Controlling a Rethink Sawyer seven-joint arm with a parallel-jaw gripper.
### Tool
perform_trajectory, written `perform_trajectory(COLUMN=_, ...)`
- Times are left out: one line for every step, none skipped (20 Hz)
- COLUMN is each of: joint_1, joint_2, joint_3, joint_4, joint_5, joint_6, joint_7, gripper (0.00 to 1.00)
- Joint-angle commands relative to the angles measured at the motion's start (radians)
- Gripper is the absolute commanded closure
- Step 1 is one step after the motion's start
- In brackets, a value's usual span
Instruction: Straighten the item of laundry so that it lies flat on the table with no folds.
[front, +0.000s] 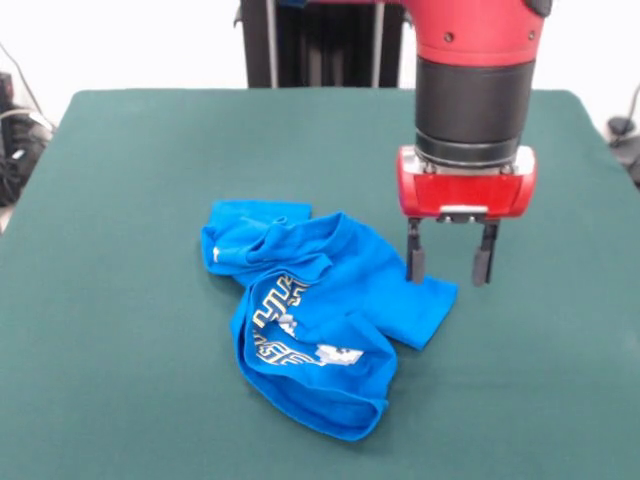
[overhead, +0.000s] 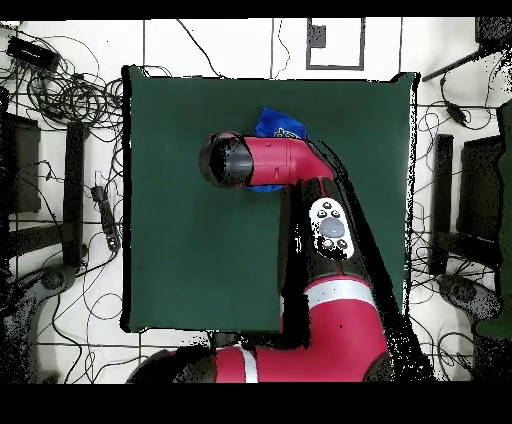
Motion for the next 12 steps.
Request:
perform_trajectory(joint_1=0.045, joint_2=0.124, joint_3=-0.014, joint_4=0.057, joint_5=0.049, joint_6=-0.052, joint_7=0.238, gripper=0.00)
perform_trajectory(joint_1=0.046, joint_2=0.127, joint_3=-0.016, joint_4=0.054, joint_5=0.052, joint_6=-0.053, joint_7=0.234, gripper=0.00)
perform_trajectory(joint_1=0.047, joint_2=0.132, joint_3=-0.018, joint_4=0.049, joint_5=0.055, joint_6=-0.052, joint_7=0.230, gripper=0.00)
perform_trajectory(joint_1=0.049, joint_2=0.136, joint_3=-0.020, joint_4=0.044, joint_5=0.057, joint_6=-0.052, joint_7=0.225, gripper=0.00)
perform_trajectory(joint_1=0.050, joint_2=0.140, joint_3=-0.022, joint_4=0.039, joint_5=0.060, joint_6=-0.051, joint_7=0.221, gripper=0.00)
perform_trajectory(joint_1=0.051, joint_2=0.146, joint_3=-0.024, joint_4=0.034, joint_5=0.062, joint_6=-0.052, joint_7=0.218, gripper=0.00)
perform_trajectory(joint_1=0.053, joint_2=0.153, joint_3=-0.028, joint_4=0.029, joint_5=0.063, joint_6=-0.056, joint_7=0.217, gripper=0.00)
perform_trajectory(joint_1=0.055, joint_2=0.162, joint_3=-0.031, joint_4=0.023, joint_5=0.063, joint_6=-0.063, joint_7=0.218, gripper=0.00)
perform_trajectory(joint_1=0.056, joint_2=0.171, joint_3=-0.032, joint_4=0.017, joint_5=0.064, joint_6=-0.068, joint_7=0.216, gripper=0.00)
perform_trajectory(joint_1=0.057, joint_2=0.180, joint_3=-0.034, joint_4=0.011, joint_5=0.064, joint_6=-0.072, joint_7=0.213, gripper=0.00)
perform_trajectory(joint_1=0.058, joint_2=0.188, joint_3=-0.036, joint_4=0.004, joint_5=0.063, joint_6=-0.076, joint_7=0.211, gripper=0.00)
perform_trajectory(joint_1=0.058, joint_2=0.197, joint_3=-0.037, joint_4=-0.001, joint_5=0.063, joint_6=-0.080, joint_7=0.209, gripper=0.00)
